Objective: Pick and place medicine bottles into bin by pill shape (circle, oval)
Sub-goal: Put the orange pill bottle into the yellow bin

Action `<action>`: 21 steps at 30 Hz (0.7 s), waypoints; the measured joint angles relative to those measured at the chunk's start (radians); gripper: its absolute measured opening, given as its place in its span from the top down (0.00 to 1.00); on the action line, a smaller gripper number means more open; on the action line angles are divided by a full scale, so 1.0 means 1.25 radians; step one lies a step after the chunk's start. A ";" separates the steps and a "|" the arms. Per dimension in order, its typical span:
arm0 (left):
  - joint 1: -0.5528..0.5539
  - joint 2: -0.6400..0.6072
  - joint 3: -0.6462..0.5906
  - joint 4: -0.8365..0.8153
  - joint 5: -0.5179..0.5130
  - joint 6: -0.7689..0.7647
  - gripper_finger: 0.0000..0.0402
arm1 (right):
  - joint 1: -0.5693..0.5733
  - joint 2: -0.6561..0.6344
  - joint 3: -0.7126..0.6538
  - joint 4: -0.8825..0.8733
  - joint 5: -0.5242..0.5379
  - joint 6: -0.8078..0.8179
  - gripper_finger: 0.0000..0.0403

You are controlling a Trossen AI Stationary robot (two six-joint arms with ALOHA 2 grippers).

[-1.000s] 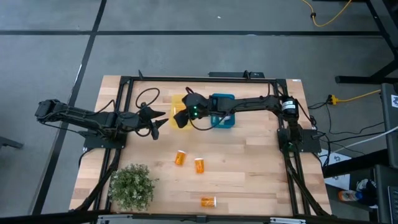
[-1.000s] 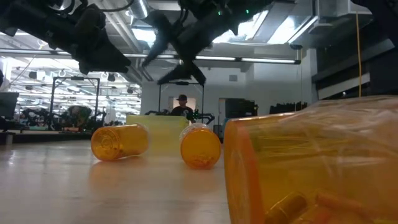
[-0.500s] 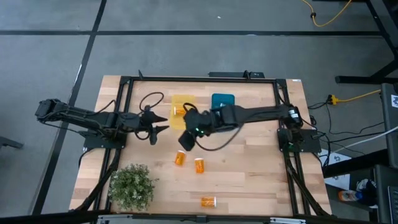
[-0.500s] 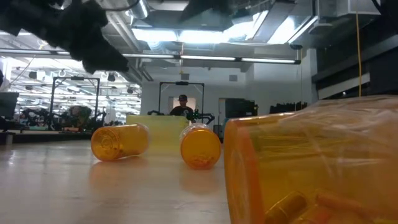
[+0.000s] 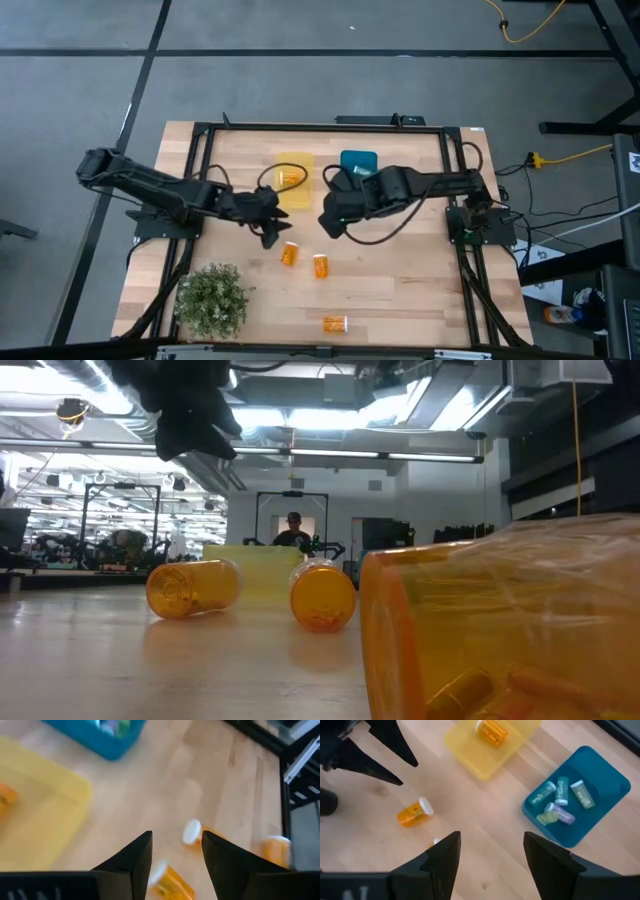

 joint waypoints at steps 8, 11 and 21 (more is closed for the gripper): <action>-0.074 0.093 0.065 -0.117 0.012 -0.195 0.59 | 0.029 -0.023 0.000 0.000 0.009 -0.034 0.46; -0.098 0.141 0.065 -0.114 0.015 -0.206 0.59 | 0.030 -0.025 0.000 0.000 0.008 -0.059 0.46; -0.111 0.228 0.065 -0.067 0.014 -0.269 0.59 | 0.030 -0.026 0.000 0.000 0.008 -0.134 0.46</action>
